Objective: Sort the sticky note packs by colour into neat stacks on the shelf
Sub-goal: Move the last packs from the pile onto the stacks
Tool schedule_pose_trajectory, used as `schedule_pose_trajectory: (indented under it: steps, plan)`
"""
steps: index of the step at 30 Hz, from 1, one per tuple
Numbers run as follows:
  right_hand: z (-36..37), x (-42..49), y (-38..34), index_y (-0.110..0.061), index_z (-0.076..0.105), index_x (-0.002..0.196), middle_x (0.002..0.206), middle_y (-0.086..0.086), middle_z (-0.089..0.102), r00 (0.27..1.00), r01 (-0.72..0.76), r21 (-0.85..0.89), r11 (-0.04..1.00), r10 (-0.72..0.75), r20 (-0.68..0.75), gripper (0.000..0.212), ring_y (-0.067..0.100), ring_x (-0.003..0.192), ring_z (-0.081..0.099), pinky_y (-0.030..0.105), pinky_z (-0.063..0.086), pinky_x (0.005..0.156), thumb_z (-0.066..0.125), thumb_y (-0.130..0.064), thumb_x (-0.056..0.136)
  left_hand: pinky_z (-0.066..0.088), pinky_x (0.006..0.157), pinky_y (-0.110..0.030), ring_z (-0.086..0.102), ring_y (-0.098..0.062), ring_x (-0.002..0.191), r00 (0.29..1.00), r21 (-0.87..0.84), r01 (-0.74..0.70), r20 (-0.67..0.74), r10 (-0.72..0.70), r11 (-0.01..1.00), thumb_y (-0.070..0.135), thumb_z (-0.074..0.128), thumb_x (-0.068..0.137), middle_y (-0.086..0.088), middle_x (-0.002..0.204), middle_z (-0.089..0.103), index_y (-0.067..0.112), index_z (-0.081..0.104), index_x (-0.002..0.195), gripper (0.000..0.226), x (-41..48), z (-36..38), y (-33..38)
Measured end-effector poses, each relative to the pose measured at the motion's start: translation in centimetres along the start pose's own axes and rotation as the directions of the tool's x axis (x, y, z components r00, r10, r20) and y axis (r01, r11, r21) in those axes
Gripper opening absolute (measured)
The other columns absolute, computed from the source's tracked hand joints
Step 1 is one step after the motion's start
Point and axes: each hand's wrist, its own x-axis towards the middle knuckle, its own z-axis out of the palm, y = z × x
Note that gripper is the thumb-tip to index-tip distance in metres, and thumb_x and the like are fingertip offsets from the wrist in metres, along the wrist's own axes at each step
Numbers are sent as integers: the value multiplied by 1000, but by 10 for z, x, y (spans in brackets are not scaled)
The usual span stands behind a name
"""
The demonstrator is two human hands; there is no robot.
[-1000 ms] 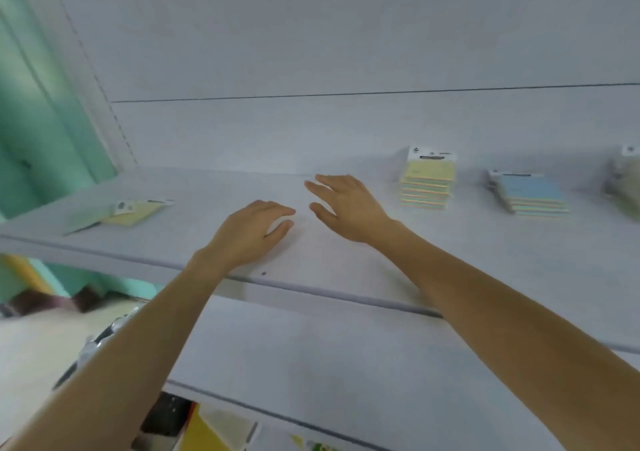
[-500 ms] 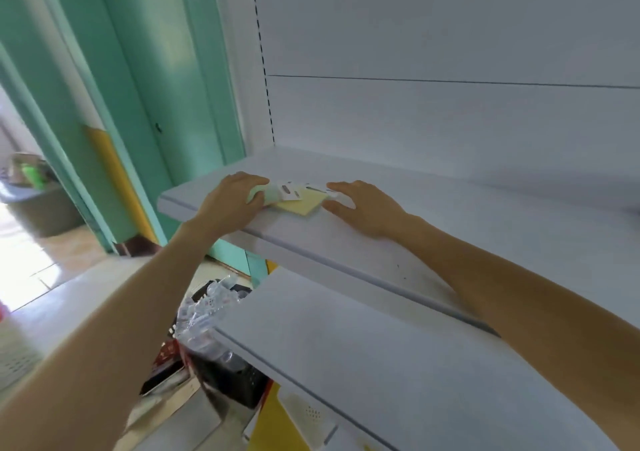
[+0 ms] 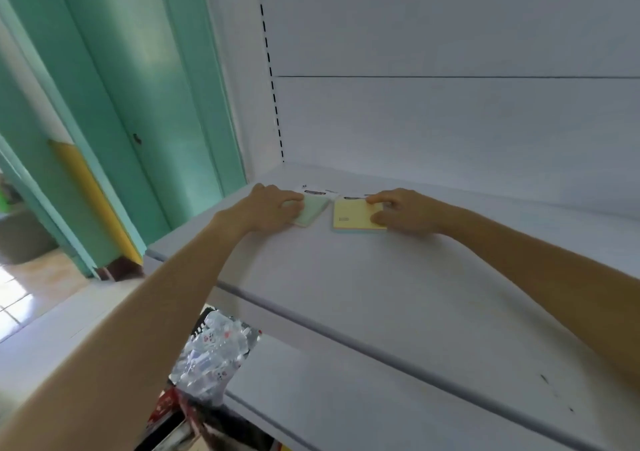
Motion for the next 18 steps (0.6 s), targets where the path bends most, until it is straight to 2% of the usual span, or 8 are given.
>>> schedule_pose_trajectory:
  steps: [3, 5, 8, 10, 13, 16, 18]
  plan:
    - [0, 7, 0, -20, 40, 137, 144, 9, 42, 990, -113, 29, 993, 115, -84, 46, 27, 131, 39, 31, 31, 105, 46, -28, 92, 20, 113, -32, 32, -25, 138, 997, -34, -16, 71, 19, 999, 40, 39, 96, -7, 150, 35, 24, 37, 140, 47, 25, -4, 1]
    - [2, 9, -4, -17, 42, 135, 141, 11, 45, 970, -191, 91, 977, 202, -137, 49, 28, 130, 40, 35, 31, 106, 45, -40, 92, 20, 114, -32, 30, -21, 140, 996, -46, -30, 83, 34, 998, 45, 41, 94, 0, 153, 31, 24, 36, 140, 51, 40, -4, 3]
    - [9, 15, -11, -18, 38, 136, 139, 11, 46, 929, -310, 130, 942, 329, -171, 69, 31, 130, 40, 39, 35, 107, 52, -58, 81, 23, 111, -33, 35, -24, 136, 996, -41, -55, 64, 58, 998, 47, 45, 91, -1, 150, 37, 23, 42, 136, 52, 61, -3, 4]
    - [11, 18, -18, -17, 35, 138, 140, 11, 45, 924, -320, 114, 940, 337, -182, 72, 29, 130, 40, 36, 35, 106, 60, -51, 80, 31, 105, -33, 42, -26, 130, 998, -149, -59, 14, 61, 987, 45, 54, 87, -5, 143, 45, 20, 49, 130, 50, 69, 1, 1]
    - [9, 17, -26, -15, 33, 139, 140, 9, 45, 915, -300, 190, 935, 338, -219, 71, 25, 129, 43, 30, 35, 102, 66, -36, 80, 37, 94, -30, 49, -25, 121, 987, -358, -111, -148, 60, 927, 37, 67, 79, -9, 132, 52, 16, 56, 121, 48, 72, 10, -10]
    - [10, 15, -33, -17, 34, 139, 139, 9, 45, 889, -279, 239, 930, 344, -301, 71, 25, 125, 45, 30, 38, 95, 69, -26, 79, 32, 82, -23, 50, -25, 116, 956, -485, -212, -285, 76, 848, 23, 74, 75, -13, 127, 53, 13, 60, 116, 45, 75, 12, -17]
    - [12, 15, -36, -20, 40, 136, 136, 10, 44, 872, -275, 292, 916, 365, -326, 65, 24, 121, 47, 26, 39, 84, 69, -18, 78, 31, 79, -18, 50, -25, 116, 953, -551, -230, -296, 70, 802, 12, 71, 76, -14, 128, 51, 13, 60, 117, 43, 77, 10, -16]
